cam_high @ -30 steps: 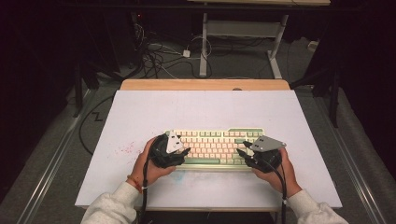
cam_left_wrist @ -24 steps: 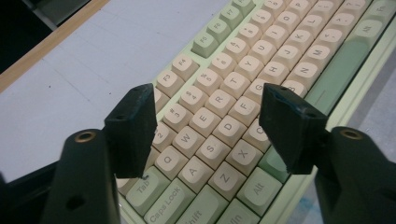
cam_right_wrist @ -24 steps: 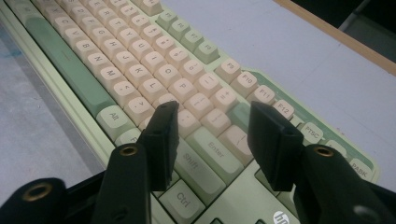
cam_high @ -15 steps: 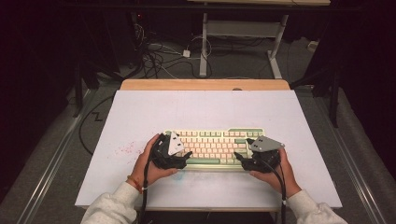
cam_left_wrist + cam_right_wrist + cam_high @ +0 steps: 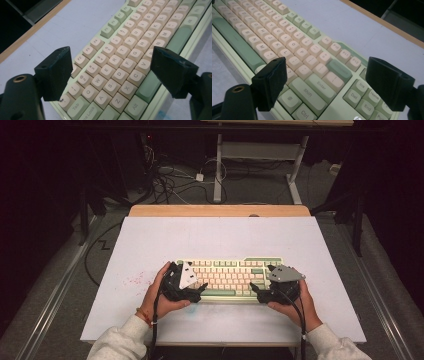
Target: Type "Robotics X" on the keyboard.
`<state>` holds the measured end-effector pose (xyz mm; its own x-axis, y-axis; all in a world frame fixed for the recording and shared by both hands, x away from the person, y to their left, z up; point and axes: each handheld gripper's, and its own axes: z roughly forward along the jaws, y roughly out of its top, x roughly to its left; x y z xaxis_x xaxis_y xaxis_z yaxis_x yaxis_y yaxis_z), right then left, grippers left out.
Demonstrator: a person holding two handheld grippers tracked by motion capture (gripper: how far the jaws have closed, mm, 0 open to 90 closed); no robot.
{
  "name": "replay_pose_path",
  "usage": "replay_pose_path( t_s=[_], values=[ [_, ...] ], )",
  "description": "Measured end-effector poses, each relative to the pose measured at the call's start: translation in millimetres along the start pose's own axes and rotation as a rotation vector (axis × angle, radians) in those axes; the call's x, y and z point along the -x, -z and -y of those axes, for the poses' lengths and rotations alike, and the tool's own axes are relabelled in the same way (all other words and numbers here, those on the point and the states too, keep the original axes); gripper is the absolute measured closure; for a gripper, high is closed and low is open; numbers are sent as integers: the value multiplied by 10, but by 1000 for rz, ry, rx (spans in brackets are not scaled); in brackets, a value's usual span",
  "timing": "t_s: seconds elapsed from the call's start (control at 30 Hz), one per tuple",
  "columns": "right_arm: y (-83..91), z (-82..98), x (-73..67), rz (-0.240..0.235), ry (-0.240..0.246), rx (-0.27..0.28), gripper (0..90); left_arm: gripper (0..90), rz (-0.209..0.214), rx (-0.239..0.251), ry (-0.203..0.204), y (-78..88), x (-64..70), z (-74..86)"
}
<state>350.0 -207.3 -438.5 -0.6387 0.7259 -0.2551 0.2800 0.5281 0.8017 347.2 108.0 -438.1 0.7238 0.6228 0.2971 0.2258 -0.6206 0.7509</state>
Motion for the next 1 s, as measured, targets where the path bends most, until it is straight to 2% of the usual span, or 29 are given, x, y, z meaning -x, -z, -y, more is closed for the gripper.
replay_pose_path(
  t_s=[0.37,0.7,1.0],
  values=[
    [20,-31,-51,12,42,8,180,171,-8,2,-20,7,15,-8],
    [91,-53,-86,13,57,18,187,174,-14,14,-33,70,33,-23],
    [151,-48,-106,22,78,13,193,182,-20,17,-61,118,64,-23]
  ],
)
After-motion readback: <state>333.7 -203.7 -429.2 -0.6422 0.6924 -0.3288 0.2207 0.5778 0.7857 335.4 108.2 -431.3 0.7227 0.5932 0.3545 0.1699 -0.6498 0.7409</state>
